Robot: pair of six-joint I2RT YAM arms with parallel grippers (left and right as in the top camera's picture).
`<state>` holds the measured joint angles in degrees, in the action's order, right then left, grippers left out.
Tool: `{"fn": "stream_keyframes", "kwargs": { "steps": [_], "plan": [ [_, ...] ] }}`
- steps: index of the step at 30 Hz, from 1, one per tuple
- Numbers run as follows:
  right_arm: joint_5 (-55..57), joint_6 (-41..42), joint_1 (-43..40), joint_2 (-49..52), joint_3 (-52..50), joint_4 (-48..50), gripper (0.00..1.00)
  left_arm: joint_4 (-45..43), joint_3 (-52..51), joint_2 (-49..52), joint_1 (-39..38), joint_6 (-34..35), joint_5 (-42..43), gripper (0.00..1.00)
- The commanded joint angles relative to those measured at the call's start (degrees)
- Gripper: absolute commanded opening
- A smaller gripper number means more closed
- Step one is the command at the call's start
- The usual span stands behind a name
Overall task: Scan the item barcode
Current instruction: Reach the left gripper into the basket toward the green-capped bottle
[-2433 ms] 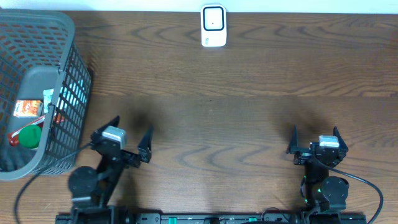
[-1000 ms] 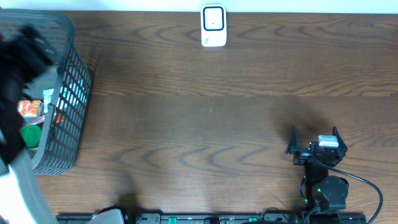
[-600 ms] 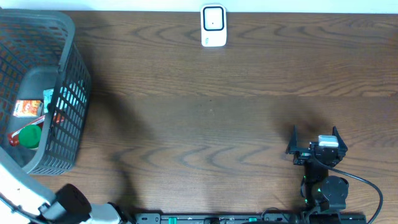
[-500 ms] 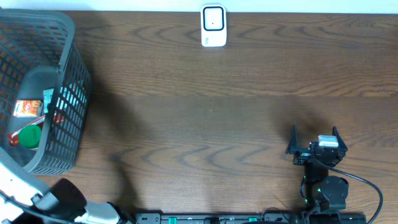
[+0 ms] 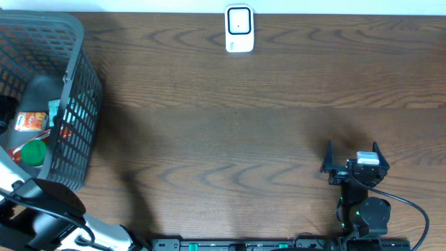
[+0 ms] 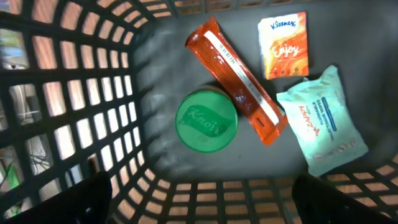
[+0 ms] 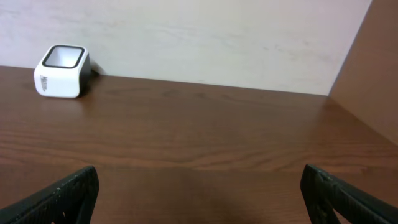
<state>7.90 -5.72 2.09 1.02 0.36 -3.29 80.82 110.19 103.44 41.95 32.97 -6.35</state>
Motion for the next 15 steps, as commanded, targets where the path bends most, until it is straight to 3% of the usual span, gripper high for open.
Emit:
{"fn": "stream_keyframes", "kwargs": {
  "steps": [1,15],
  "plan": [
    [0.0,-0.8,0.1,-0.1,0.0,-0.3,0.99,-1.9,-4.1,0.0,0.2,-0.3,-0.5,0.93],
    [0.0,-0.8,0.1,-0.1,0.0,-0.3,0.99,-15.4,-19.6,0.0,0.3,-1.0,-0.5,0.94]
  ]
}}
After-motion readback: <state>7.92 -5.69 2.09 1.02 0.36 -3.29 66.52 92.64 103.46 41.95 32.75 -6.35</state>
